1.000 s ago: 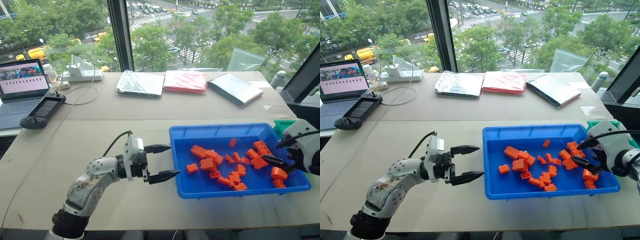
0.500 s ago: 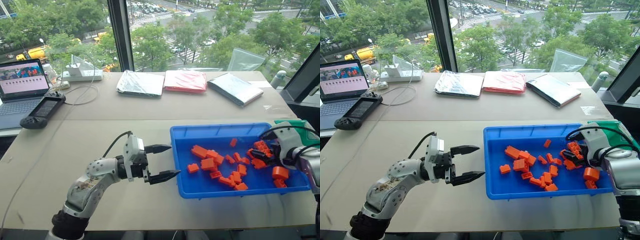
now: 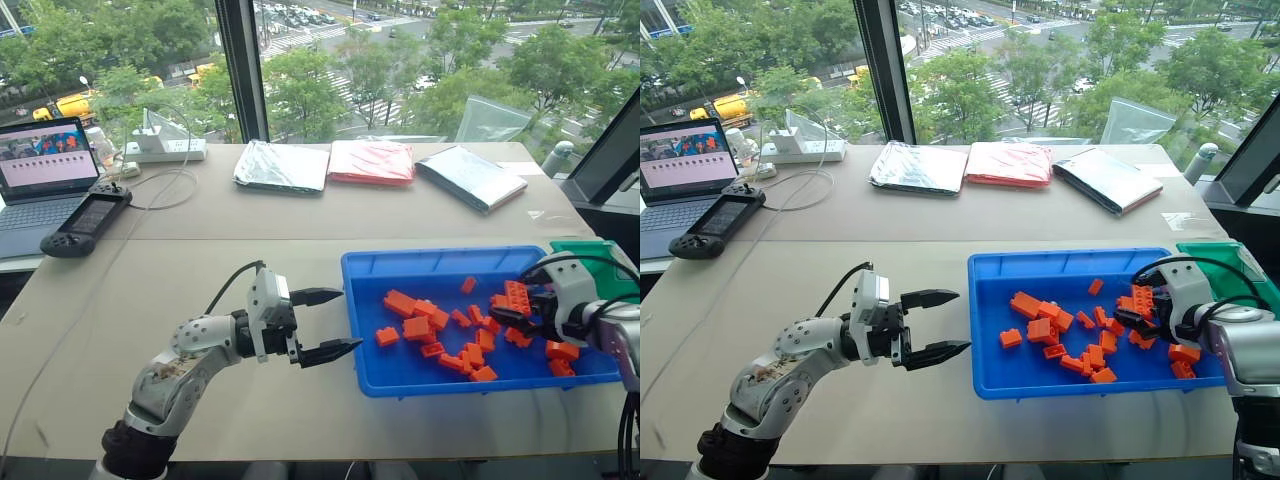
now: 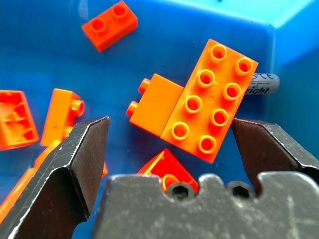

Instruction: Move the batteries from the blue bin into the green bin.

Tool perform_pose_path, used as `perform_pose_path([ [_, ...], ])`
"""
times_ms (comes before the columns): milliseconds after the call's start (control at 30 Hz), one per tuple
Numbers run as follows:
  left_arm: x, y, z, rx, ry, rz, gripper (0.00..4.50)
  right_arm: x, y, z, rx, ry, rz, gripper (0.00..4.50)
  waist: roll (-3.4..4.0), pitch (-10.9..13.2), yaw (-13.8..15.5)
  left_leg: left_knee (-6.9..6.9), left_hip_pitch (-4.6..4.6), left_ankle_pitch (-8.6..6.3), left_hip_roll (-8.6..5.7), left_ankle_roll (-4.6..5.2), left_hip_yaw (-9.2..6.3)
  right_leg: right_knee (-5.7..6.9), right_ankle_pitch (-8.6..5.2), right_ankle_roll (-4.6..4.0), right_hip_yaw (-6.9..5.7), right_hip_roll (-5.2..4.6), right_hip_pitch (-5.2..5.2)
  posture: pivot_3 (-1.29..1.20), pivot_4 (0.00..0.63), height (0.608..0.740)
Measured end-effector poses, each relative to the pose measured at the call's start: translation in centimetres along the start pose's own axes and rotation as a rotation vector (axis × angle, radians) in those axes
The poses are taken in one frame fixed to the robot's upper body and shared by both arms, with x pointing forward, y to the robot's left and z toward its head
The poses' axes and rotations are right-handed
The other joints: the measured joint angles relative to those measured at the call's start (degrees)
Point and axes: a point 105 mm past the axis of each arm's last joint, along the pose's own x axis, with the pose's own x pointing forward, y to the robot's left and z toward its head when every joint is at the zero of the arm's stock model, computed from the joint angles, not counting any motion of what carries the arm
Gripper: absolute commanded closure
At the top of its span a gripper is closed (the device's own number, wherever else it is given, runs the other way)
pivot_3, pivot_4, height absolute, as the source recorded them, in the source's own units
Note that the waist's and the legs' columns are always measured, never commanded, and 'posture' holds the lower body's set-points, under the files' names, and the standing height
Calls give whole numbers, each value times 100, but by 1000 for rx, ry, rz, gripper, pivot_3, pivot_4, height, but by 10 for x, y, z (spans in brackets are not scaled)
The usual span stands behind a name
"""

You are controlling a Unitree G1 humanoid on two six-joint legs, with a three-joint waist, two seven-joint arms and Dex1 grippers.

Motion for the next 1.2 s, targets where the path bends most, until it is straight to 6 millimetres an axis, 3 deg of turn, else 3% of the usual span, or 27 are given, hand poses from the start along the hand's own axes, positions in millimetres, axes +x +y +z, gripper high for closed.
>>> perform_pose_path([
  [367,-1,0,0,1,5,-2,0,20,-21,-17,40,81,-161,8,0,0,-27,-2,0,0,0,0,0,0,0,0,0,0,-2,0,150,740],
  [467,-1,0,-1,0,5,-2,0,27,-18,-9,54,50,-157,740,0,0,-38,-2,0,0,1,0,0,0,0,0,1,1,-2,0,150,740],
  [700,-1,-1,-1,-1,6,-4,0,34,-23,-5,69,32,-191,3047,0,0,-29,-2,-1,0,-1,0,0,0,0,0,0,-1,-2,0,150,740],
  [833,-2,-1,-1,0,9,-5,0,34,-23,-5,66,31,-196,3058,0,0,-38,-2,0,0,-1,0,0,0,0,0,0,0,-2,0,150,740],
  [967,-2,-1,-2,1,11,-7,0,23,-27,-5,33,37,-219,3058,2,0,-26,-3,-3,0,-2,0,0,0,0,0,0,-2,-3,0,150,740],
  [1200,-3,-1,-2,0,13,-11,0,-37,-26,33,-10,-80,-222,3058,4,1,-25,-4,-2,-1,2,1,-3,-1,0,0,-2,2,-2,0,150,740],
])
